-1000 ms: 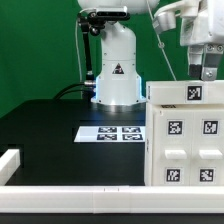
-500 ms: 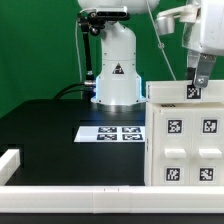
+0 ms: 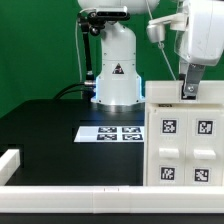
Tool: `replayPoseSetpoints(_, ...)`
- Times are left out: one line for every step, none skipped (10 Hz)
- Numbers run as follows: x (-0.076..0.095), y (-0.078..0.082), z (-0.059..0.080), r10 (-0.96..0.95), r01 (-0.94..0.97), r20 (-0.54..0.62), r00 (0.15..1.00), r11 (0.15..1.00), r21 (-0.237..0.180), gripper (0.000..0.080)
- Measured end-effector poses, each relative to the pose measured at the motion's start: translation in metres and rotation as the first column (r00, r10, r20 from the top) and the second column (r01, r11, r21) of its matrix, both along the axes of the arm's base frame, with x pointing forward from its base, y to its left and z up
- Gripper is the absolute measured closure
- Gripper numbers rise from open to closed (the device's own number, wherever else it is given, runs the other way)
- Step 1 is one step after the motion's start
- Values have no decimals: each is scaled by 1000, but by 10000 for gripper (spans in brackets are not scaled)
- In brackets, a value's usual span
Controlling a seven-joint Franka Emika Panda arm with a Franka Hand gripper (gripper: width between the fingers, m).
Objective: Assemble cabinet
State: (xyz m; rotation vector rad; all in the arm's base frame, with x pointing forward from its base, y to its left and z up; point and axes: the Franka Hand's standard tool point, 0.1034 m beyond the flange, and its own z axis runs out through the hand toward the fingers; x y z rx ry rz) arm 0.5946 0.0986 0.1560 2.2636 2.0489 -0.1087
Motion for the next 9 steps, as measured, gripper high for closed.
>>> replayPoseSetpoints(0,0,0,-15,15,1,1000,1000,0,248)
replayPoseSetpoints(-1,0,-1,-51,51,4,999,999,1,248)
replayPoseSetpoints(-1,0,-1,-108,108,10,994,994,1,248)
replayPoseSetpoints(-1,0,-1,-199,199,19,980,980,4,248)
replayPoseSetpoints(-1,0,-1,-283,283,24,959,959,4,248)
replayPoseSetpoints(-1,2,-1,-406,406,27,914,914,0,248)
replayPoseSetpoints(0,4,0,-526,527,33,850,850,-4,248)
replayPoseSetpoints(-2,5,0,-632,632,17,775,775,-7,248)
replayPoseSetpoints(-4,5,0,-737,737,-2,675,675,-8,248)
